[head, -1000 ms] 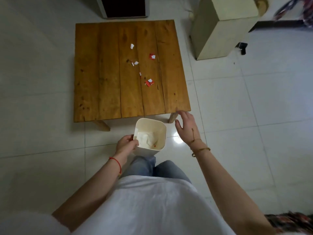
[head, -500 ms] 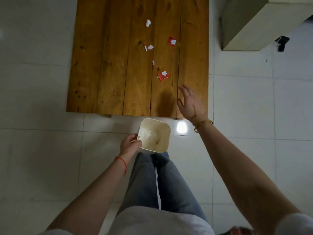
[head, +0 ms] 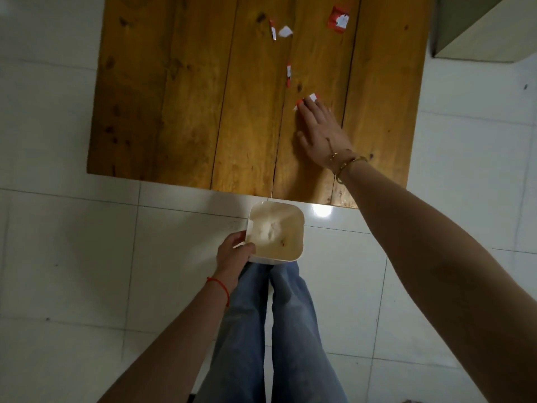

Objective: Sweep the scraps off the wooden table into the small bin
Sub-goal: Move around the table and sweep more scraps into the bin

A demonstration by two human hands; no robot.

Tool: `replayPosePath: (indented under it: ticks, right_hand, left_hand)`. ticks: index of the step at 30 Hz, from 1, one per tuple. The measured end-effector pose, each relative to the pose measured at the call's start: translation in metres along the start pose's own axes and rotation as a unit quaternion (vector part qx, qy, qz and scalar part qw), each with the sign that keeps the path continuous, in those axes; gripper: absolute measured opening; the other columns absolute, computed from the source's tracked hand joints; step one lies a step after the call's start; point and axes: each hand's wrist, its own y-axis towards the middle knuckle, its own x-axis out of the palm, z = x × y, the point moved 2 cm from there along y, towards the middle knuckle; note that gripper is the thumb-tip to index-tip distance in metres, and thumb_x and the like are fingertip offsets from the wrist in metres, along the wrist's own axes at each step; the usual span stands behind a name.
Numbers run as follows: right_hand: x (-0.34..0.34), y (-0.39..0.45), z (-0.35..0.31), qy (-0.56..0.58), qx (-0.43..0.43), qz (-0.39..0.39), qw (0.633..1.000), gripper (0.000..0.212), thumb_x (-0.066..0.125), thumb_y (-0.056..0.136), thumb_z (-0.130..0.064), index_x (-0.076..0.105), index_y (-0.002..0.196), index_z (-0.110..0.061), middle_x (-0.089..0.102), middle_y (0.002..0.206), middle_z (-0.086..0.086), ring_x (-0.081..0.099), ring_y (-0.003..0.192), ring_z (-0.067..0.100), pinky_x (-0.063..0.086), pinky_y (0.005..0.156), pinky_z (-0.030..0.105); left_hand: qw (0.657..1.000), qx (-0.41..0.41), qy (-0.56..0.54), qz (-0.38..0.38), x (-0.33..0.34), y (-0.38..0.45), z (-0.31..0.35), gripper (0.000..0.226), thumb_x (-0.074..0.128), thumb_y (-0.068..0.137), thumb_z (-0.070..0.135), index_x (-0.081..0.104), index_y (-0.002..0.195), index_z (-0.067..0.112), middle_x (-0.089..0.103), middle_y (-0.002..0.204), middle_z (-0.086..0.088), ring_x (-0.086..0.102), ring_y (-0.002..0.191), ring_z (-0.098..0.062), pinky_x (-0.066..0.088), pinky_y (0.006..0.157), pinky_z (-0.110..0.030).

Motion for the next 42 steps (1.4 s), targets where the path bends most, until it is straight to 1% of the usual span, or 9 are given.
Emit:
replayPosePath:
  ticks: [4, 12, 16, 20, 25, 30, 35, 39, 42]
  right_hand:
    - [0.011, -0.01, -0.003, 0.013, -0.044, 0.012, 0.999, 0.057, 0.038, 0.097, -0.031, 0.021, 0.15, -0.017, 0.019, 0.159, 0.005, 0.01, 0.148, 0.025, 0.007, 0.121, 0.044]
    - [0.06, -0.113, -0.04, -0.014, -0.209, -0.09, 0.974, 0.058, 0.04, 0.095, -0.027, 0.026, 0.15, -0.017, 0.027, 0.157, 0.004, 0.015, 0.147, 0.022, 0.01, 0.12, 0.045]
    - [0.07, -0.141, -0.051, 0.027, -0.244, -0.093, 0.965, 0.051, 0.046, 0.092, -0.021, 0.041, 0.142, -0.011, 0.043, 0.147, 0.006, 0.033, 0.139, 0.026, 0.026, 0.114, 0.042]
    - [0.053, -0.11, -0.04, 0.035, -0.179, -0.036, 0.983, 0.053, 0.039, 0.093, -0.024, 0.036, 0.145, -0.012, 0.038, 0.151, 0.008, 0.031, 0.139, 0.026, 0.027, 0.113, 0.045]
    - [0.018, -0.019, -0.01, 0.015, -0.016, 0.021, 1.0, 0.062, 0.037, 0.096, -0.033, 0.015, 0.152, -0.017, 0.013, 0.16, 0.005, 0.009, 0.148, 0.023, 0.008, 0.121, 0.044]
    - [0.012, 0.015, 0.0, -0.01, 0.002, 0.004, 1.0, 0.062, 0.033, 0.098, -0.038, 0.01, 0.152, -0.016, 0.005, 0.161, 0.004, 0.002, 0.148, 0.021, -0.002, 0.12, 0.038]
    - [0.034, -0.038, -0.021, -0.05, -0.144, -0.038, 0.988, 0.059, 0.026, 0.1, -0.043, 0.015, 0.151, -0.018, 0.013, 0.16, 0.003, 0.002, 0.149, 0.019, 0.001, 0.121, 0.043]
    - [0.064, -0.104, -0.031, -0.049, -0.254, -0.102, 0.961, 0.06, 0.039, 0.097, -0.035, 0.022, 0.15, -0.013, 0.018, 0.159, 0.008, 0.005, 0.149, 0.024, 0.007, 0.12, 0.049]
    - [0.074, -0.13, -0.037, -0.027, -0.292, -0.118, 0.949, 0.055, 0.045, 0.094, -0.026, 0.033, 0.146, -0.01, 0.032, 0.154, 0.009, 0.009, 0.148, 0.025, 0.01, 0.12, 0.049]
  left_hand:
    - [1.0, 0.008, -0.016, -0.003, 0.002, 0.01, 0.002, 0.041, 0.062, 0.076, 0.004, 0.066, 0.115, 0.015, 0.07, 0.112, -0.006, 0.066, 0.102, -0.024, 0.055, 0.094, -0.044]
    - [0.999, 0.006, -0.031, 0.008, 0.0, 0.007, 0.008, 0.034, 0.06, 0.075, 0.003, 0.069, 0.104, 0.018, 0.071, 0.11, -0.006, 0.066, 0.101, -0.025, 0.054, 0.094, -0.043]
    - [1.0, 0.006, -0.021, 0.0, 0.001, 0.006, 0.013, 0.036, 0.059, 0.074, 0.004, 0.069, 0.108, 0.013, 0.071, 0.107, -0.008, 0.067, 0.102, -0.028, 0.054, 0.094, -0.045]
    - [1.0, 0.006, -0.024, 0.004, 0.002, 0.008, 0.017, 0.037, 0.06, 0.075, 0.002, 0.068, 0.11, 0.013, 0.07, 0.108, -0.008, 0.067, 0.102, -0.028, 0.054, 0.094, -0.046]
    - [1.0, 0.001, -0.024, -0.003, 0.006, 0.013, 0.022, 0.038, 0.061, 0.077, 0.002, 0.066, 0.114, 0.014, 0.07, 0.109, -0.008, 0.067, 0.102, -0.029, 0.055, 0.093, -0.046]
    - [1.0, 0.004, -0.022, -0.009, 0.009, 0.015, 0.026, 0.042, 0.061, 0.077, 0.001, 0.064, 0.117, 0.013, 0.069, 0.111, -0.008, 0.067, 0.096, -0.026, 0.055, 0.092, -0.046]
    - [1.0, 0.005, -0.017, -0.009, 0.01, 0.012, 0.029, 0.039, 0.061, 0.078, 0.004, 0.066, 0.115, 0.017, 0.07, 0.106, -0.003, 0.067, 0.101, -0.025, 0.056, 0.093, -0.044]
    - [1.0, 0.0, -0.023, -0.013, 0.01, 0.011, 0.03, 0.038, 0.061, 0.079, 0.002, 0.067, 0.113, 0.017, 0.07, 0.103, -0.004, 0.066, 0.094, -0.022, 0.055, 0.093, -0.047]
    - [1.0, 0.002, -0.021, -0.005, 0.009, 0.011, 0.031, 0.037, 0.063, 0.079, 0.003, 0.067, 0.113, 0.015, 0.069, 0.11, -0.007, 0.066, 0.102, -0.026, 0.054, 0.094, -0.047]
